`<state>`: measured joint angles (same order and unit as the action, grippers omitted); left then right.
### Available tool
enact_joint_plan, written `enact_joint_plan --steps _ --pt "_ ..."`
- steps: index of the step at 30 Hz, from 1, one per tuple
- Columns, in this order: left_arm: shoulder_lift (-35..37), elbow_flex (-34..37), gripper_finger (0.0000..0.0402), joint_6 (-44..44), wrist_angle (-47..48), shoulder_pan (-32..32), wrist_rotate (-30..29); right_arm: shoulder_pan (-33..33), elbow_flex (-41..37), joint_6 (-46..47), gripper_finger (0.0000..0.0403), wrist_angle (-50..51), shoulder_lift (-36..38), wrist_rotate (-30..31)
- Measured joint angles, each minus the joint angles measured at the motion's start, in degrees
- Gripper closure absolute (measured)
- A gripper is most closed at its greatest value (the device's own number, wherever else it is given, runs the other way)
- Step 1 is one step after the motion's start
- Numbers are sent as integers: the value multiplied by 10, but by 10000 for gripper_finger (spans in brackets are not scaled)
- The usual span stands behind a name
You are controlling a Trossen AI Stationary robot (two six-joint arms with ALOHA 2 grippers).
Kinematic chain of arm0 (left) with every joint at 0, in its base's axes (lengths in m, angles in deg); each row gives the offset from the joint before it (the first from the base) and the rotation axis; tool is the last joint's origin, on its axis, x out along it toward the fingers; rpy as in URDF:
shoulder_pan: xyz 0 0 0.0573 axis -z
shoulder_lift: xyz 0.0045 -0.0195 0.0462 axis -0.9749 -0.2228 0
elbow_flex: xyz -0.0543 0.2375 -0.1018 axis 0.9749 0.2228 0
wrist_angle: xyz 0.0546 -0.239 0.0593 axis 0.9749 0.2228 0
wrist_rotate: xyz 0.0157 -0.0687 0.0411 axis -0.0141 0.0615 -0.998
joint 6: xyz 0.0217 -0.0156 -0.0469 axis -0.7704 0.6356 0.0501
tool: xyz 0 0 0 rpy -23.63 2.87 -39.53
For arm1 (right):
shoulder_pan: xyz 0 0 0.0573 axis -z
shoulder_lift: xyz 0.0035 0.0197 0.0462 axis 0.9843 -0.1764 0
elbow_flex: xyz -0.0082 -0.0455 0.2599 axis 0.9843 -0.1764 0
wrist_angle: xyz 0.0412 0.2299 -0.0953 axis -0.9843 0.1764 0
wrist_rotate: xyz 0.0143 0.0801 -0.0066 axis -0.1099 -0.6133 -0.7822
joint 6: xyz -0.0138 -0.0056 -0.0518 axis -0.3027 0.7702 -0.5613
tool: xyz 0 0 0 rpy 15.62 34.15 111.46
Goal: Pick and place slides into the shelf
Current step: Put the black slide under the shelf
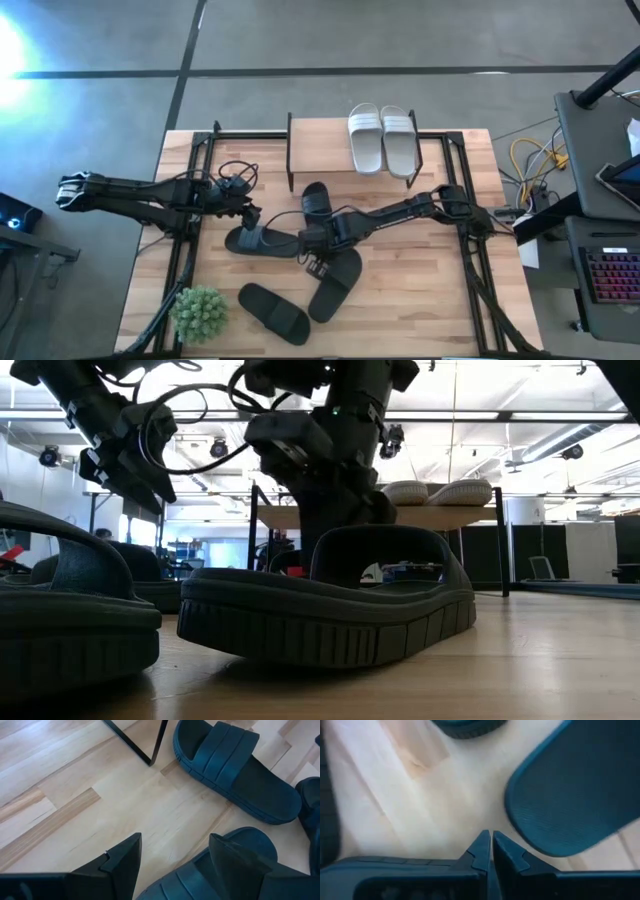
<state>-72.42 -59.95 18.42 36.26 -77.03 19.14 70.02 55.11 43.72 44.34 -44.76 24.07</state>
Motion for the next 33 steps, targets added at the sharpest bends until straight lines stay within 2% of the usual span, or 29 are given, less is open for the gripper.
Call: enact_joint_plan --steps 8,16,33 --pt "0 0 185 0 3 0 -1 0 -40 2 390 -13 0 4" --pt "0 0 185 0 3 0 -5 28 -60 1 390 -34 0 92" --pt "-1 0 185 1 3 0 -10 103 -34 -42 390 -122 0 92"
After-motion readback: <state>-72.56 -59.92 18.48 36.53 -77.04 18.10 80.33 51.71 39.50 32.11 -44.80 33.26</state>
